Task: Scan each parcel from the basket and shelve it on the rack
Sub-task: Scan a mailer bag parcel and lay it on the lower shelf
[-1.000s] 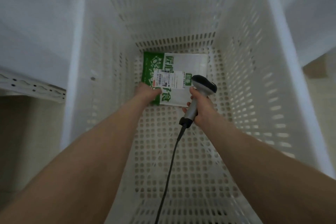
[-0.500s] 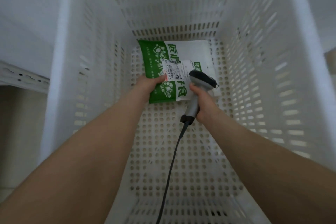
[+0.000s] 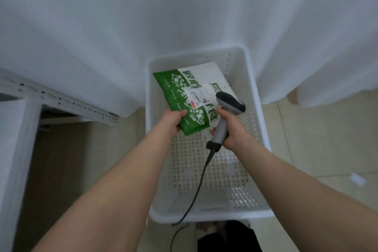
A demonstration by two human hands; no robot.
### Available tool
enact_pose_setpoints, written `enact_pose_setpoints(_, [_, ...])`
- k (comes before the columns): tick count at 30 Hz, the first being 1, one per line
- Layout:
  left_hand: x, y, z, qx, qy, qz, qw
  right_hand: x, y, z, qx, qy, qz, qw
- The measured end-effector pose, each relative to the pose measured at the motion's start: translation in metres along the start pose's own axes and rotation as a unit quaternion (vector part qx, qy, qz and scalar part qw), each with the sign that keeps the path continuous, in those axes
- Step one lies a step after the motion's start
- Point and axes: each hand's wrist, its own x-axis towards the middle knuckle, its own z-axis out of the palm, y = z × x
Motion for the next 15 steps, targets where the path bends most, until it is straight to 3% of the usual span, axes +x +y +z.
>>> enact_pose_setpoints(8, [-0.190, 0.077, -0.021, -0.023, -0.049, 0.028, 0.998, -0.177, -0.050, 0.022, 0.029, 0.005, -0.030, 0.999])
enact_pose_setpoints(15, [-0.317, 0.081, -0.038, -0.077, -0.070, 0.078, 0.992, -0.294, -0.078, 0.021, 0.054, -0.092, -0.049, 0.993])
